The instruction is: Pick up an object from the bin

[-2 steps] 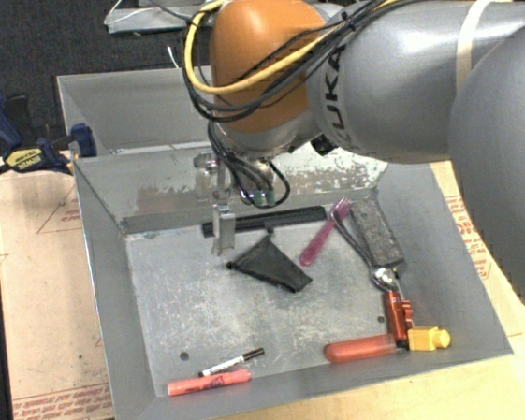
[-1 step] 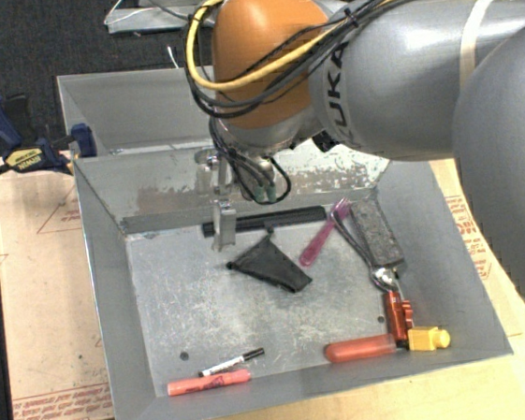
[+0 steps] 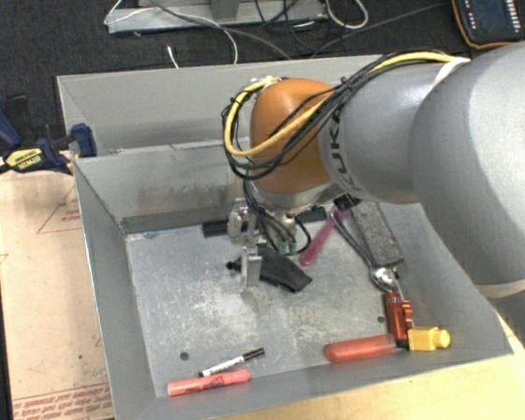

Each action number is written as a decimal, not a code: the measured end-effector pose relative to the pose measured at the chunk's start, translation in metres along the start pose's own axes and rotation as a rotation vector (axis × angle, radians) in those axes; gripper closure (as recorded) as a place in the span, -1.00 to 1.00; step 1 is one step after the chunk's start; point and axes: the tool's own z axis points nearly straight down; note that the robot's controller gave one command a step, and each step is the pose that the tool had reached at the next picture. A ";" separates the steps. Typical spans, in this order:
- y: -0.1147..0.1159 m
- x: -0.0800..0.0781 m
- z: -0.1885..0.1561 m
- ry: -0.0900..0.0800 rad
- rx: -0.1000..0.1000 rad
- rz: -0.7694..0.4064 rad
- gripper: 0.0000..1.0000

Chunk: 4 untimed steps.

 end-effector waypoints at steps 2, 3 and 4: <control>-0.049 0.022 -0.016 0.008 0.002 0.088 -1.00; -0.039 0.051 0.012 -0.016 -0.009 0.155 -1.00; -0.039 0.040 0.010 -0.004 -0.004 0.178 1.00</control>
Offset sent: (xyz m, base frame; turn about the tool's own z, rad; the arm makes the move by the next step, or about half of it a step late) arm -0.0259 -0.0469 0.0177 0.0885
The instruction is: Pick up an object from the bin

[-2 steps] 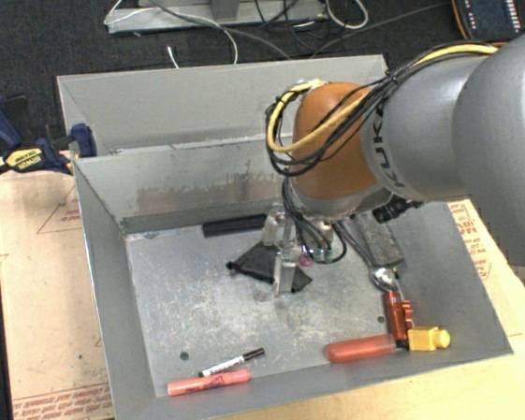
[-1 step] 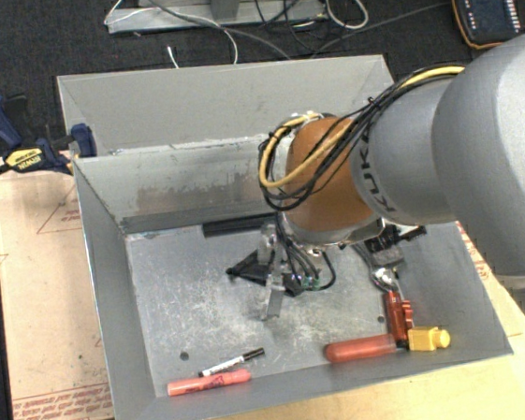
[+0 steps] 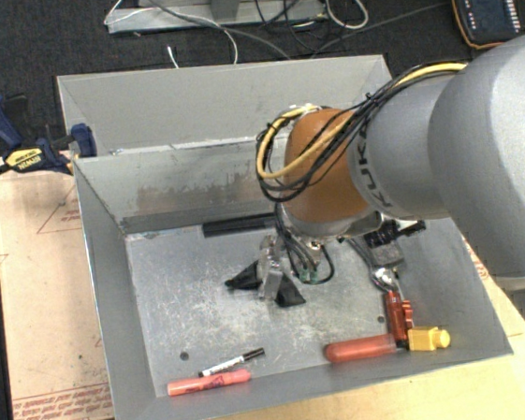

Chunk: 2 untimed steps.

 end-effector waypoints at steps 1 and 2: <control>0.000 0.000 0.000 0.000 0.000 0.001 1.00; -0.001 0.003 -0.024 0.008 0.003 0.001 1.00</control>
Offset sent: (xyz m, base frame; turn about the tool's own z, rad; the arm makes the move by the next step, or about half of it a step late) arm -0.0001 0.0000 0.0657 0.0004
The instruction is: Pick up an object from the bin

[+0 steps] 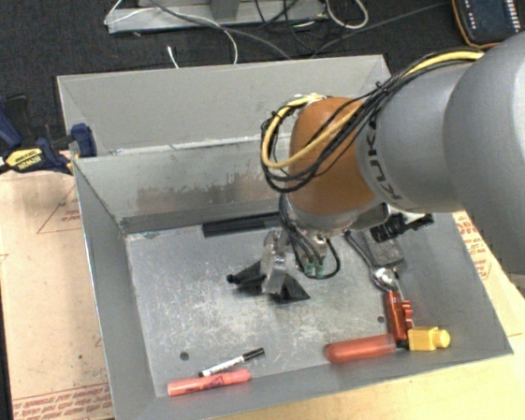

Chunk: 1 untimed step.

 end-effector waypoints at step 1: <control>0.001 -0.002 -0.029 -0.006 -0.003 0.000 1.00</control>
Offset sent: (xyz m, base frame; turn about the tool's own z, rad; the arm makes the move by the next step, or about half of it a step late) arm 0.0020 0.0002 0.0298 -0.0002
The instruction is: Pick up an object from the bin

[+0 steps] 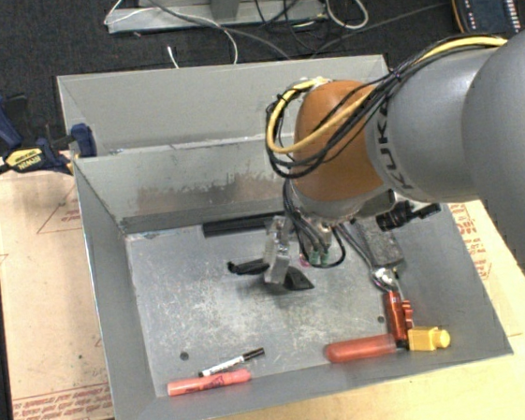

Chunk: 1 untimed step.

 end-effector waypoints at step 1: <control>0.000 0.001 -0.021 0.002 0.001 0.000 1.00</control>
Offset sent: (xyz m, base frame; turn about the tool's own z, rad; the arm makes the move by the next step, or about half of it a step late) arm -0.0008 0.0001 0.0461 -0.0002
